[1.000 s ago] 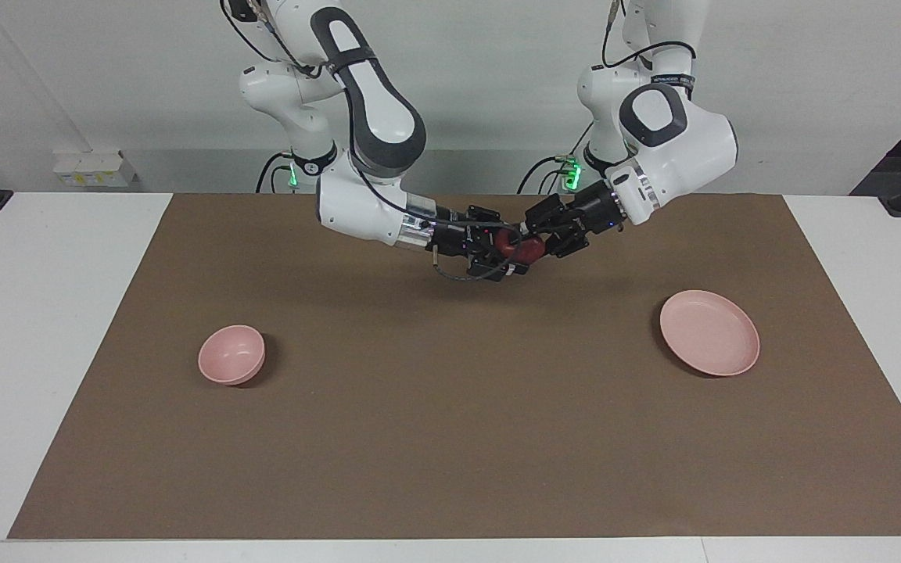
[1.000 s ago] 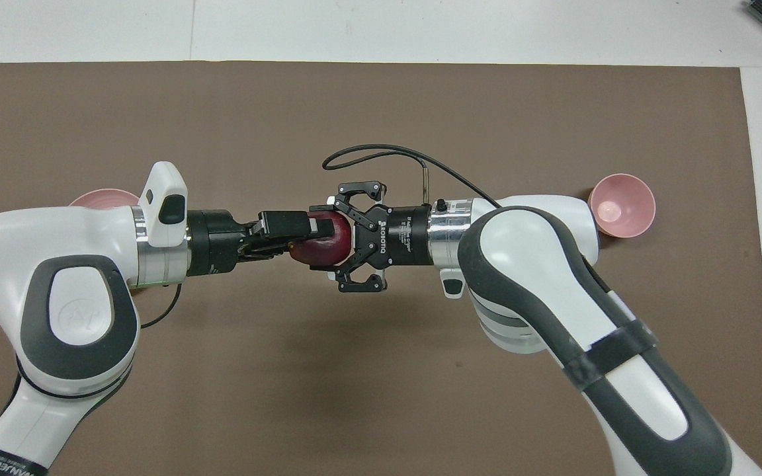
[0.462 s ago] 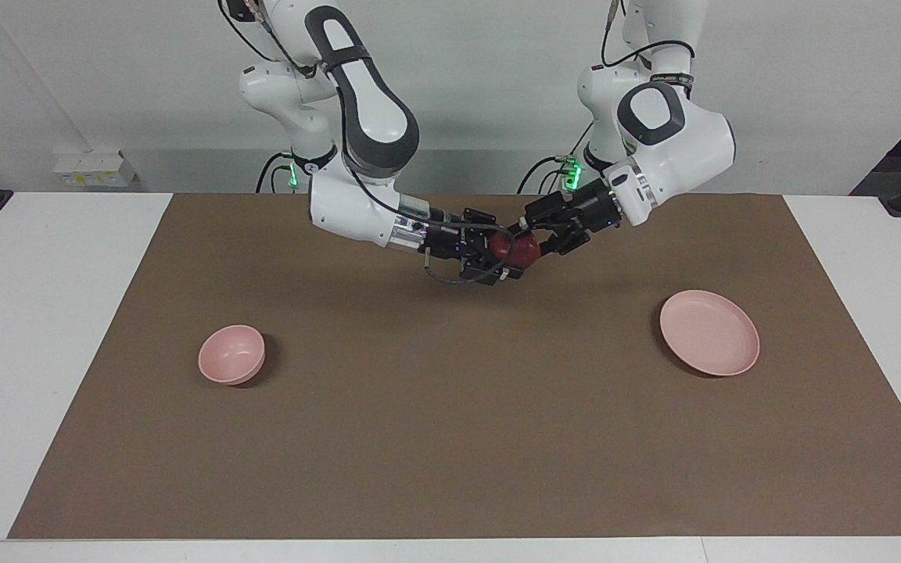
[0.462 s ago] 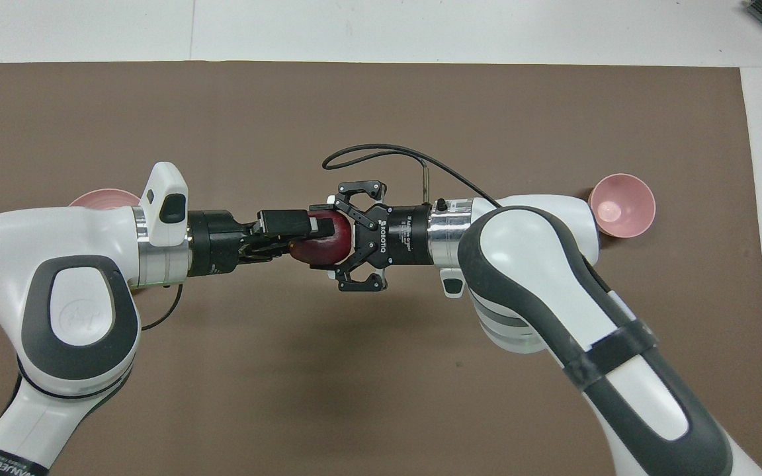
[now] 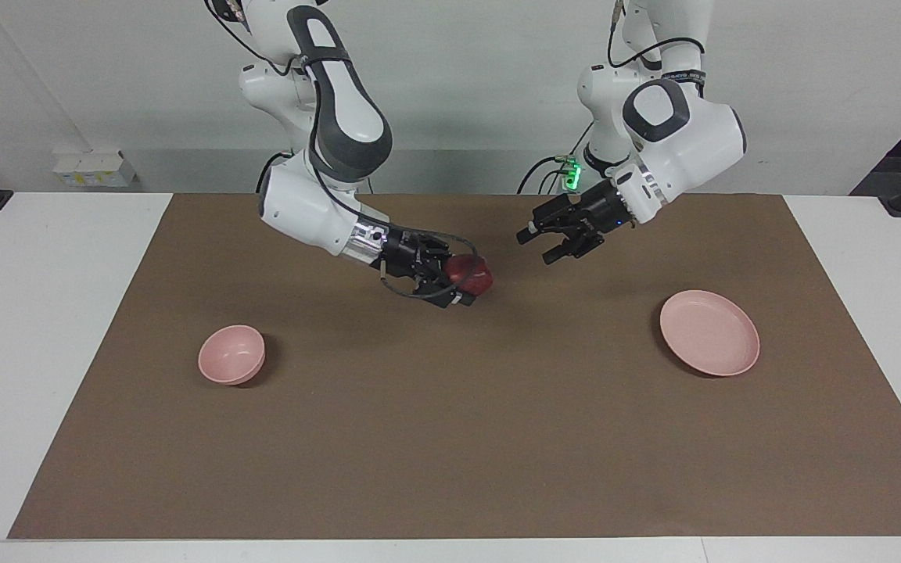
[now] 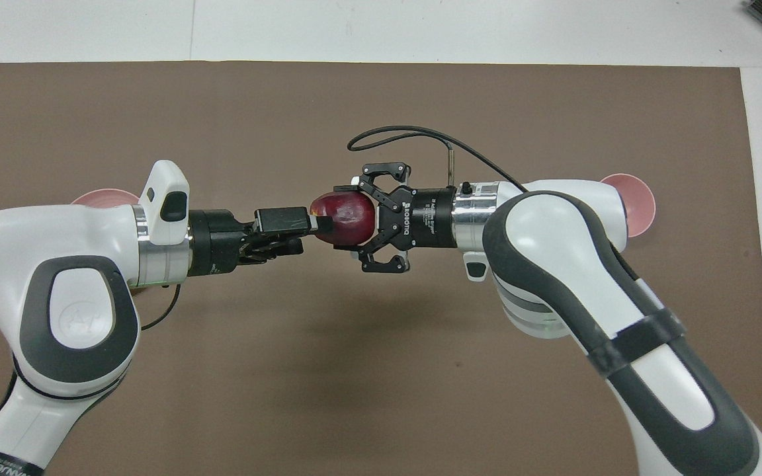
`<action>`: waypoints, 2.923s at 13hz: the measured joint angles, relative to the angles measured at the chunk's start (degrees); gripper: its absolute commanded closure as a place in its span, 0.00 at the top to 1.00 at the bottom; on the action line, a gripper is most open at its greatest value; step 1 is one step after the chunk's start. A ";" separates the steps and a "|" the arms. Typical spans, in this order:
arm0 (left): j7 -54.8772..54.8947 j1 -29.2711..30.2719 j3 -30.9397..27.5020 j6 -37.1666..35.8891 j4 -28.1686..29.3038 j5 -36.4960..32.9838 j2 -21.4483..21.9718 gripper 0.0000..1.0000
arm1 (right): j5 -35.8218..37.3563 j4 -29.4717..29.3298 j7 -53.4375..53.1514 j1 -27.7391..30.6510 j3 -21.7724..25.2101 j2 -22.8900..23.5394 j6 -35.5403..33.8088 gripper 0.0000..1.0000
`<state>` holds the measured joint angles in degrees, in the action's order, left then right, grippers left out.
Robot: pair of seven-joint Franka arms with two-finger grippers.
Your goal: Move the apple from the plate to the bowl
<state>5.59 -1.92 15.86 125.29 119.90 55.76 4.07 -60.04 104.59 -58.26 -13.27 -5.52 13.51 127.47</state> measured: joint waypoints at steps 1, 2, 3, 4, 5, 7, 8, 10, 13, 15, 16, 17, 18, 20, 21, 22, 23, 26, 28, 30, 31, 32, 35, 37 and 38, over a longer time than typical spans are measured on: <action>0.00 0.01 -1.17 -0.16 -0.01 -4.36 0.01 1.00 | 4.43 -0.28 0.16 1.06 0.02 0.01 0.00 0.00; -0.04 0.01 -2.09 -0.23 -0.02 -9.14 0.01 1.00 | 8.12 -0.44 0.71 1.94 0.03 0.02 0.06 0.00; -0.16 0.03 -2.93 -0.29 -0.02 -14.16 0.01 1.00 | 11.15 -0.56 2.46 2.89 0.05 0.06 0.19 0.00; -0.23 0.04 -3.65 -0.37 -0.02 -18.89 0.01 1.00 | 13.47 -0.67 5.48 3.99 0.07 0.13 0.41 0.00; -0.28 0.06 -4.22 -0.40 -0.02 -23.02 0.01 1.00 | 15.38 -0.79 8.95 5.15 0.08 0.26 0.63 0.00; -0.40 0.09 -5.73 -0.42 -0.02 -31.15 -0.01 1.00 | 20.59 -1.06 15.96 7.43 0.14 0.80 0.66 0.00; -0.40 0.09 -6.63 -0.43 -0.06 -35.23 -0.03 1.00 | 25.08 -1.15 19.61 8.45 0.17 1.07 0.68 0.00; -0.31 0.10 -8.58 -0.64 -0.95 -42.27 -0.20 1.00 | 35.96 -1.20 26.43 10.46 0.18 1.67 0.70 0.00; -0.29 0.09 -10.30 -3.45 -5.19 -48.93 -1.56 1.00 | 43.88 -1.21 38.17 13.84 0.21 2.43 0.73 0.00; -0.27 0.04 -11.60 -7.98 -10.09 -50.19 -2.50 1.00 | 49.35 -1.21 47.95 16.98 0.26 2.57 0.73 0.00; -0.20 0.03 -12.28 -11.30 -13.12 -50.27 -2.63 1.00 | 52.73 -1.22 51.81 18.53 0.28 2.63 0.73 0.00; -0.13 -0.01 -12.85 -14.77 -16.35 -50.71 -2.64 1.00 | 56.02 -1.21 54.43 19.85 0.29 2.69 0.73 0.00; 0.05 -0.08 -13.33 -18.11 -19.60 -51.71 -2.61 1.00 | 58.77 -1.11 56.06 21.03 0.29 2.72 0.73 0.00; 0.27 -0.75 -14.59 -25.04 -25.85 -53.06 -2.57 1.00 | 61.61 0.42 59.64 22.94 0.30 2.68 2.77 0.00; 0.36 -1.04 -15.33 -27.64 -27.97 -53.25 -2.57 1.00 | 61.67 1.95 61.12 23.38 0.30 2.68 5.52 0.00; 0.72 -1.29 -16.18 -30.37 -30.04 -53.28 -2.60 1.00 | 61.70 4.05 61.87 23.57 0.30 2.70 8.74 0.00; 1.07 -1.57 -16.81 -32.60 -31.72 -53.44 -2.60 1.00 | 61.72 6.20 62.08 23.56 0.28 2.73 11.64 0.00; 1.18 -2.14 -17.47 -36.01 -34.85 -54.54 -2.69 1.00 | 61.77 11.96 62.09 23.39 0.20 2.95 18.37 1.00; 1.18 -2.23 -17.51 -36.45 -35.10 -54.55 -2.85 1.00 | 61.79 12.88 62.09 23.35 0.08 3.04 19.38 1.00; 1.18 -2.22 -17.72 -37.15 -35.13 -54.55 -3.14 1.00 | 61.81 12.19 62.10 23.47 0.12 2.49 17.96 1.00; 1.18 -2.22 -17.82 -37.21 -35.15 -54.55 -3.22 1.00 | 61.81 11.41 62.10 23.46 0.11 1.72 15.48 1.00; 1.18 -2.22 -17.87 -37.21 -35.24 -54.55 -3.23 1.00 | 61.81 10.15 62.10 23.45 0.11 0.62 11.84 1.00; 1.18 -2.21 -17.93 -37.21 -35.61 -54.55 -3.22 1.00 | 61.81 4.39 62.10 23.34 -0.04 -3.21 -2.59 1.00; 1.18 -2.19 -18.00 -37.31 -35.61 -54.55 -3.22 1.00 | 61.79 -0.46 62.08 23.31 -0.14 -4.95 -12.63 1.00; 1.18 -2.19 -18.01 -37.62 -35.61 -54.55 -3.21 1.00 | 61.78 -2.30 61.59 23.29 -0.15 -5.78 -15.93 1.00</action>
<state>6.77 -4.11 -2.15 87.67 84.28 1.21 0.86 1.74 102.28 3.33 10.01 -5.68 7.74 111.55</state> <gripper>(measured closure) 0.000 0.000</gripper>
